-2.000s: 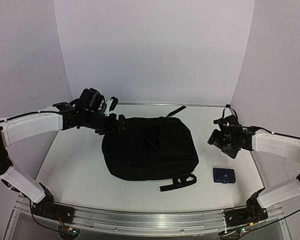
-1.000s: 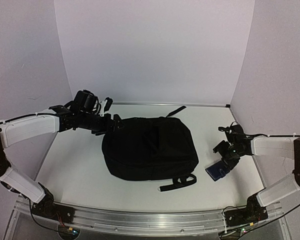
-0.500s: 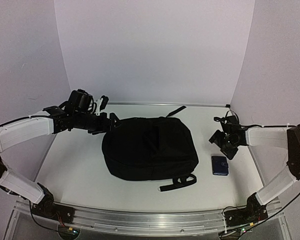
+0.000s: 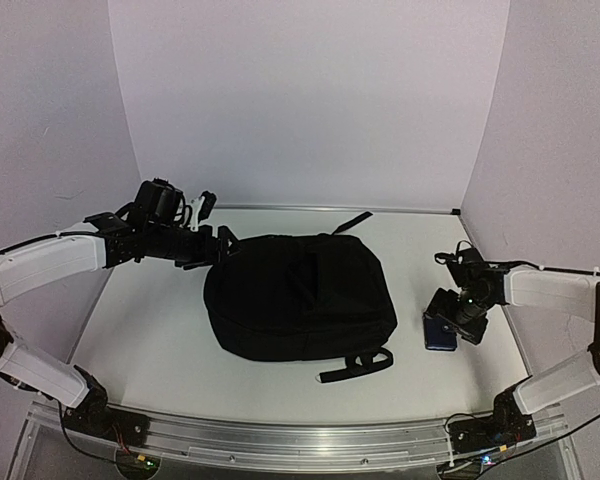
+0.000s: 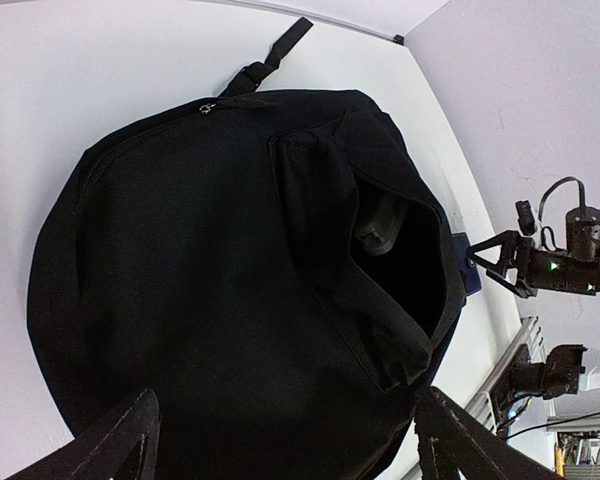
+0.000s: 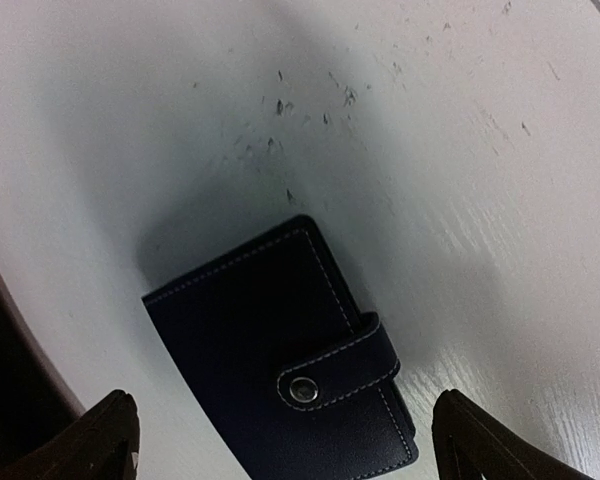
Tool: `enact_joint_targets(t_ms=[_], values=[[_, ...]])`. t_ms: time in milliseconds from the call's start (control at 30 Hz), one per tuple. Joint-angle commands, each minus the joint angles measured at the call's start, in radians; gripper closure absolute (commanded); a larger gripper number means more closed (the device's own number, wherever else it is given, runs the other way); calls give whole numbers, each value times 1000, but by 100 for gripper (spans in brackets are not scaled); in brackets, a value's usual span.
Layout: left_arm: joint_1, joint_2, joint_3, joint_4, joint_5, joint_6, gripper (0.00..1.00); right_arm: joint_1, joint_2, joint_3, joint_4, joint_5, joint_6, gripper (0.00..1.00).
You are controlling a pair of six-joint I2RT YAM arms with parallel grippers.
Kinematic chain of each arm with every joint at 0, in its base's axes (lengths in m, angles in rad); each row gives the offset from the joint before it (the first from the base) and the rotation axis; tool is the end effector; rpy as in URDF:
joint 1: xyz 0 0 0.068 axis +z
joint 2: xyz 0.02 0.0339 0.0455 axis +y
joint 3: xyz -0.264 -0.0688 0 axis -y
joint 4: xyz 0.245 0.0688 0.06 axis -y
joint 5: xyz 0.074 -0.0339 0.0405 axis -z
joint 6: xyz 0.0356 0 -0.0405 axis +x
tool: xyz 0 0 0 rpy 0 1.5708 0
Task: Pack the student bag
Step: Adjust the personal item at the center of the board, then pick up the personal item from the center of the board.
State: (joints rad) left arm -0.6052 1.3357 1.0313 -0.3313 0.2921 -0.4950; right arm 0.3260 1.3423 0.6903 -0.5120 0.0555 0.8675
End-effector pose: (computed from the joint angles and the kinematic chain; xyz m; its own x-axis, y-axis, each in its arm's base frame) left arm 0.2386 -0.1775 0.2899 -0.7790 -0.0142 -0.6269 0.4152 0.7375 -0.5327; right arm 0.2230 0.0733 0.1691 -0.7907 0.5366 -0.2947 0.4702 0.8406 0.2688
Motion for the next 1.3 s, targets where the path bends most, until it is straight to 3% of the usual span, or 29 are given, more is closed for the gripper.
enact_joint_targets(t_ms=[0, 467, 833, 1100, 1267], values=[[7, 3, 5, 44, 24, 14, 12, 30, 22, 2, -49, -47, -43, 2], [10, -18, 2, 36, 25, 9, 12, 56, 143, 18, -48, 15, -75, 2], [12, -32, -4, 25, 26, 4, 12, 56, 140, 26, -9, -48, -138, 23], [12, -42, 12, 43, 111, -3, 13, 85, -59, 73, -13, -125, -144, 36], [11, -58, 45, 90, 188, -57, 13, 200, -159, 206, -32, -97, -109, 40]])
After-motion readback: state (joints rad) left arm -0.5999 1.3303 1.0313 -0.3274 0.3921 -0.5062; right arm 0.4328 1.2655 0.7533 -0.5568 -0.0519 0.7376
